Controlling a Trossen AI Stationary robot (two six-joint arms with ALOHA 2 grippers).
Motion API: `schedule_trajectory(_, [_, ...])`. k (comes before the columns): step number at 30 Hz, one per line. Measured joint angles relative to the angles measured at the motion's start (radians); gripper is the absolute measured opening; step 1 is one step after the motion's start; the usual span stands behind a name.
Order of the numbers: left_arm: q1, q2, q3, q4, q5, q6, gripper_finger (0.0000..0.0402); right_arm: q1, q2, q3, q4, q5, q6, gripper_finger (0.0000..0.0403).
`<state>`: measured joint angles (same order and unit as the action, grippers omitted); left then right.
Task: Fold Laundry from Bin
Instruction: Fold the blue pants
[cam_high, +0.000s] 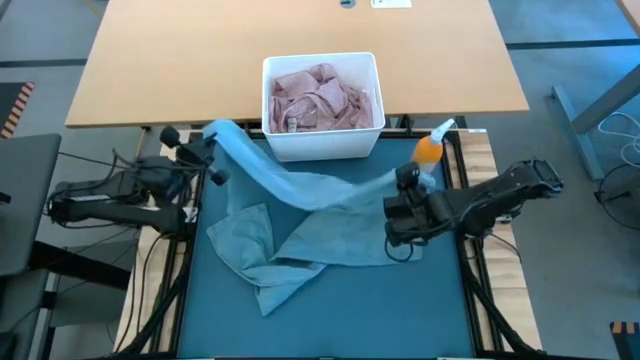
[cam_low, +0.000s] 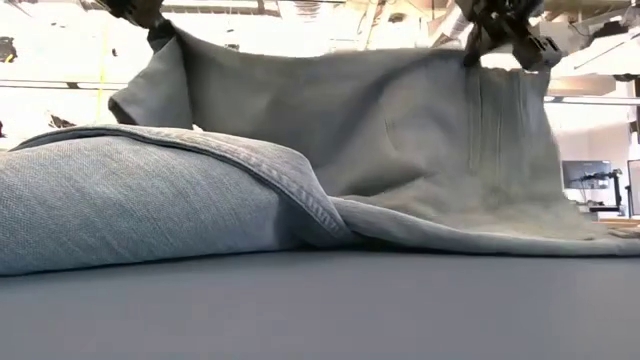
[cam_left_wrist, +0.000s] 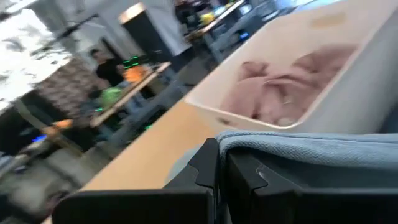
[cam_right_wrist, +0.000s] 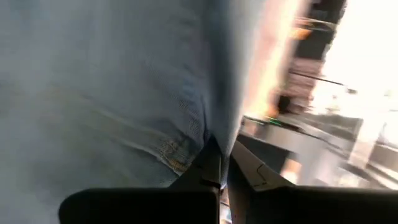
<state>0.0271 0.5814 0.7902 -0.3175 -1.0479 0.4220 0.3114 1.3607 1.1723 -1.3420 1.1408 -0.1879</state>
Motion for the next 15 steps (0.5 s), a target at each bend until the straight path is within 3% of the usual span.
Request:
schedule_trajectory(7, [0.0,-0.028,0.0,-0.157,0.213,-0.155,0.0,0.081,0.003,-0.289,0.352,-0.336,-0.031,0.0024])
schedule_trajectory(15, [0.0,-0.019,0.0,-0.214,0.543,-0.2,0.0,0.217,0.002,-0.444,0.612,-0.442,0.158,0.0024])
